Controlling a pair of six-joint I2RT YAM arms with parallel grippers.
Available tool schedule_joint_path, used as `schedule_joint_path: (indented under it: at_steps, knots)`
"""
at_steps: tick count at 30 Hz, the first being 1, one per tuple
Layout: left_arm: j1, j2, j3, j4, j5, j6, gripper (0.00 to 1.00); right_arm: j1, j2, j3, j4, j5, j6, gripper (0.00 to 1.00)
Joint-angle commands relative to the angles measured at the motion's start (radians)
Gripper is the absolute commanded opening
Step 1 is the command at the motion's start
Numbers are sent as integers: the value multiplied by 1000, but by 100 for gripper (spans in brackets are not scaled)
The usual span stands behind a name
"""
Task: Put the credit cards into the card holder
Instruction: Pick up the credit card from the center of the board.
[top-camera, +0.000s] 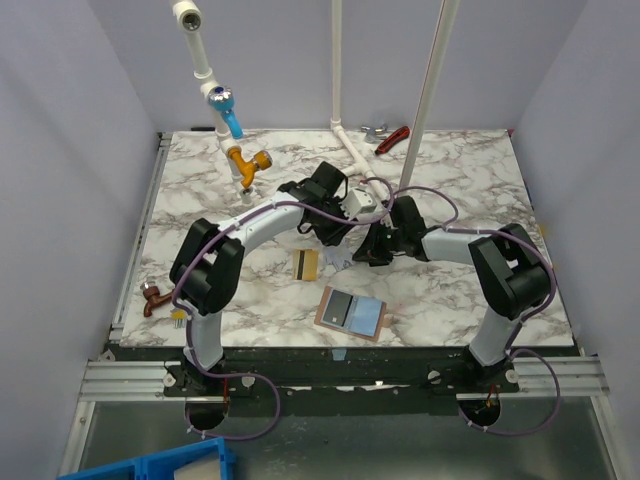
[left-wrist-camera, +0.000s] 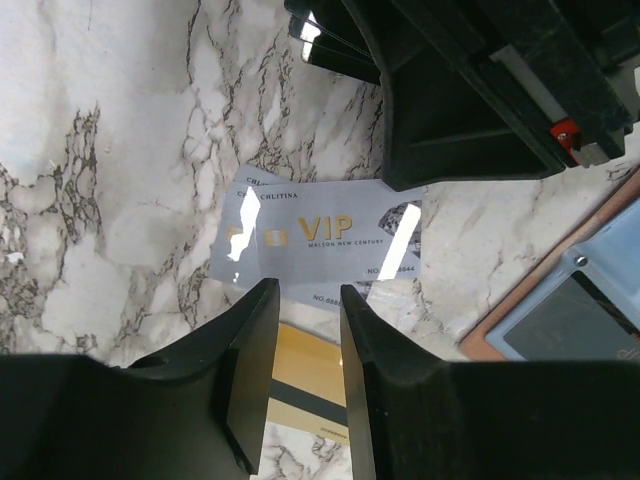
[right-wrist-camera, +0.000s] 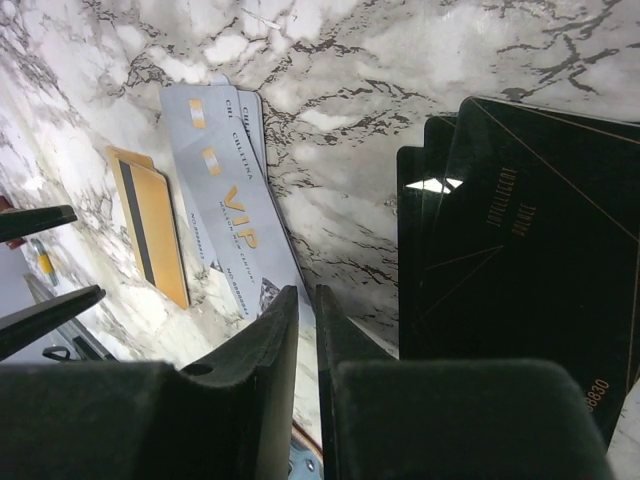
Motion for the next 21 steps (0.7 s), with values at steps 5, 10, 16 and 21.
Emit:
schedule_joint_path:
  at_steps: [5,10,16,21]
  knots:
    - [21,29,42,-47,47,-146,35,-7,-69,-33,-9,43,17,15]
    - [24,31,20,-39,42,-149,35,-7,-116,-49,16,23,38,12]
    - [37,58,44,-55,68,-162,36,-7,-62,-92,140,-75,94,3]
    - [57,92,86,-81,109,-190,40,-7,-36,-106,162,-85,109,1]
